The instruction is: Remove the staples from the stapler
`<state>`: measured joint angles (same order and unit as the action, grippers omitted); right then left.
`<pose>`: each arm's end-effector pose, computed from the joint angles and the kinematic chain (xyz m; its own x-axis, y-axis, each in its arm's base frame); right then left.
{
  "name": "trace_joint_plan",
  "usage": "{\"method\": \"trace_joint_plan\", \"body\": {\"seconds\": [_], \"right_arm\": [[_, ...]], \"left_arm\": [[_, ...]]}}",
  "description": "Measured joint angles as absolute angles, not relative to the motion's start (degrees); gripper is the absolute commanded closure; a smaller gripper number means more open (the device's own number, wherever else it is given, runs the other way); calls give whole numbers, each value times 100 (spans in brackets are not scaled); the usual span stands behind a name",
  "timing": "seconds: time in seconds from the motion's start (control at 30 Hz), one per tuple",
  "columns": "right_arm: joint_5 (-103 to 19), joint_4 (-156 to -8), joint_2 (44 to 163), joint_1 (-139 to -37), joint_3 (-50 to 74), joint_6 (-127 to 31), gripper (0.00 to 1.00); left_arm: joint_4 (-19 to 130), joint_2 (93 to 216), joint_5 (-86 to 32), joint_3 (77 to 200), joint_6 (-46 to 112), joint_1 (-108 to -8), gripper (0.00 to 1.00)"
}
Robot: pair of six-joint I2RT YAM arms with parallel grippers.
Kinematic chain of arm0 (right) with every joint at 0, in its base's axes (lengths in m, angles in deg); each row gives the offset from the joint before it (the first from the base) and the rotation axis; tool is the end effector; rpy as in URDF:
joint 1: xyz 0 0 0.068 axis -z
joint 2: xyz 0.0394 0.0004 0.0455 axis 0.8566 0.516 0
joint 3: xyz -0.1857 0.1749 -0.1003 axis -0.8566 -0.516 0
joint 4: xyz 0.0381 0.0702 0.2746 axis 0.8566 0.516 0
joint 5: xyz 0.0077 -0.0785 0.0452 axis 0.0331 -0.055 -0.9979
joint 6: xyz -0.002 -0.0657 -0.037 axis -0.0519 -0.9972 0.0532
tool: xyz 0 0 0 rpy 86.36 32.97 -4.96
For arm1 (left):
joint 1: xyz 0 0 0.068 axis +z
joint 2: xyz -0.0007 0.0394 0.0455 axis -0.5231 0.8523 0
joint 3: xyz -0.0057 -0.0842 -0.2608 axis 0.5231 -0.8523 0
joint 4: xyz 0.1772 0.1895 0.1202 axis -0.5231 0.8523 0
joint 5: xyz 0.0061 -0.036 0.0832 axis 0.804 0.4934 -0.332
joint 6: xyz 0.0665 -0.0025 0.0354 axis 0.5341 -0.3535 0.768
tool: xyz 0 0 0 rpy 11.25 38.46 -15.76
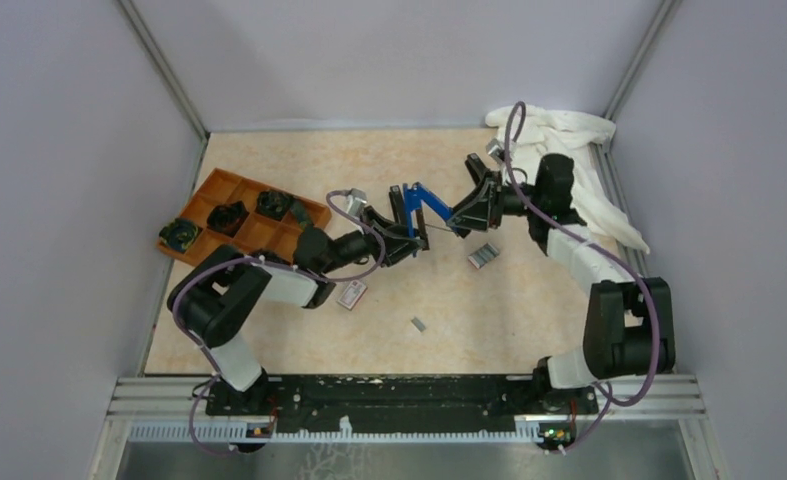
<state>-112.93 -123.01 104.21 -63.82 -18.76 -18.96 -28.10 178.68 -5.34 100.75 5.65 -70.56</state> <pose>0.3150 0.0897 0.2664 -0.5303 0.0677 -0.8451 -0.8410 0.0839 0.5344 0.2544 -0.2472 0.2016 -0.3630 -0.4111 -0.8362 0.8780 0.1494 -0.4547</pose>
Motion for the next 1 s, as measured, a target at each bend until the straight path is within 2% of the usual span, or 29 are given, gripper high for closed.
{"method": "trace_joint_plan", "body": {"seconds": [0.07, 0.13, 0.3, 0.43, 0.6, 1.0], "right_arm": [[-11155, -9840, 10397, -6437, -1143, -4108, 100], [-10934, -8168, 10356, -6482, -628, -5898, 100], [-10407, -6249, 9851, -6417, -684, -8429, 100], [-9926, -5733, 9645, -6360, -1052, -9578, 100], [-9505, -5637, 9619, -6176, -1664, -10210, 100], [-8866, -5565, 9464, -5783, -1946, -10420, 100]], "left_arm": [[-2340, 17776, -156, 10057, 1168, -6879, 100], [-1745, 17562, 126, 10110, 1920, -6748, 100], [255, 17018, 480, 10405, 3983, -6746, 100], [1483, 16950, 506, 10641, 5371, -6757, 100], [2502, 16983, 462, 10739, 6396, -6781, 100], [3179, 17418, 213, 11329, 7209, -6890, 100]]}}
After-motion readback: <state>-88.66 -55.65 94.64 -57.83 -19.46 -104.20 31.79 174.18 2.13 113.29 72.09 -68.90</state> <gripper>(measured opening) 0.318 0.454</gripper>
